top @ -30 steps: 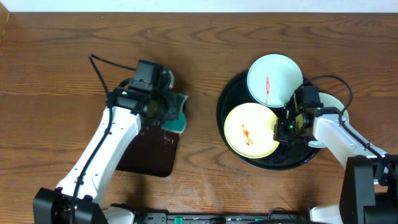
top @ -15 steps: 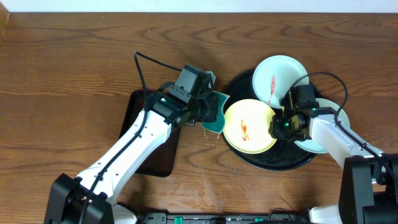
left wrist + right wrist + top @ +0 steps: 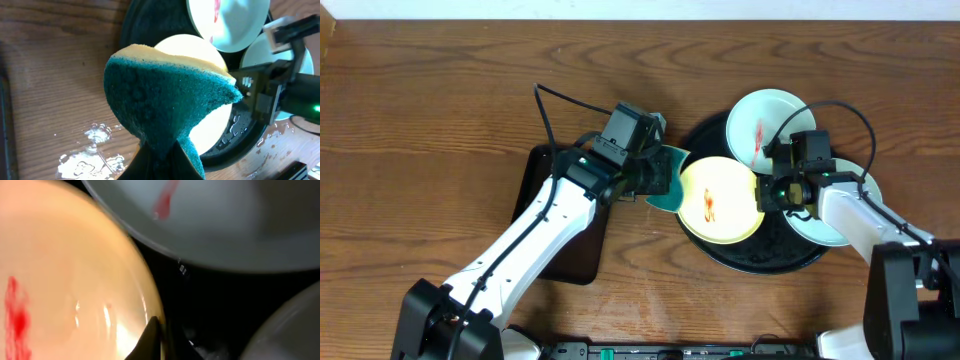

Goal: Clean dirty plates on tray and stack at the side
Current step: 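Carry the sponge with the left gripper onto the yellow plate, then scrub the yellow plate with the sponge while right gripper holds it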

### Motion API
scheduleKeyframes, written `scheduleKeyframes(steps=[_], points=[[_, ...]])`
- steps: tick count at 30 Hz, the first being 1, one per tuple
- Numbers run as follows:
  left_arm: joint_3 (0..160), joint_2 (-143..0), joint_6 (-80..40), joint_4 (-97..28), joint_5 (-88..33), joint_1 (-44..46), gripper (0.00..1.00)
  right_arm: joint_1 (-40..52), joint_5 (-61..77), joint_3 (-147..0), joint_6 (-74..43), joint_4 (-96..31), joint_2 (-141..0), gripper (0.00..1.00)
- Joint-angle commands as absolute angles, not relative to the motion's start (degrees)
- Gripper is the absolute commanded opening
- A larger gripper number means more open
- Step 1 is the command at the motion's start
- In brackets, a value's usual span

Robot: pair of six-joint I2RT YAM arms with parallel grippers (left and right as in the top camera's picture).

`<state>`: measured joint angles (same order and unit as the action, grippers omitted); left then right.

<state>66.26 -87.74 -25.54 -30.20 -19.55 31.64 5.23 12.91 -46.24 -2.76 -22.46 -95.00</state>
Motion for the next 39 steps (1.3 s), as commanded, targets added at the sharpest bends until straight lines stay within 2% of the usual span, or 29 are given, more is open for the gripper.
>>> scheduleKeyframes(steps=[1,5,11,23,27,34,39], points=[[67.68,-87.24,-25.85,-29.21,-19.94,32.86,0.08,6.02,14.41,-45.84,-8.34,-24.93,-96.66,0.01],[67.68,-87.68,-25.85,-27.4,-19.9,34.24,0.08,6.07,14.48,-45.84,-14.33,-26.92,-96.6,0.01],[67.68,-91.92,-28.27,-22.06,-18.24,36.62,0.07,6.44,14.66,-45.84,-11.79,-27.9,-96.57,0.01],[71.64,-109.16,-30.83,-14.31,-17.72,41.34,0.08,6.44,14.66,-45.84,-10.63,-28.08,-96.6,0.02],[71.66,-112.92,-31.0,-18.24,-12.91,41.34,0.08,6.44,14.66,-45.84,-10.63,-28.14,-96.6,0.03],[75.57,-113.47,-29.02,-31.48,4.86,41.36,0.07,6.44,14.63,-45.84,-10.63,-28.32,-96.6,0.04],[78.32,-113.49,-26.79,-30.55,5.54,41.87,0.08,6.44,14.63,-45.84,-10.63,-28.36,-96.6,0.03]])
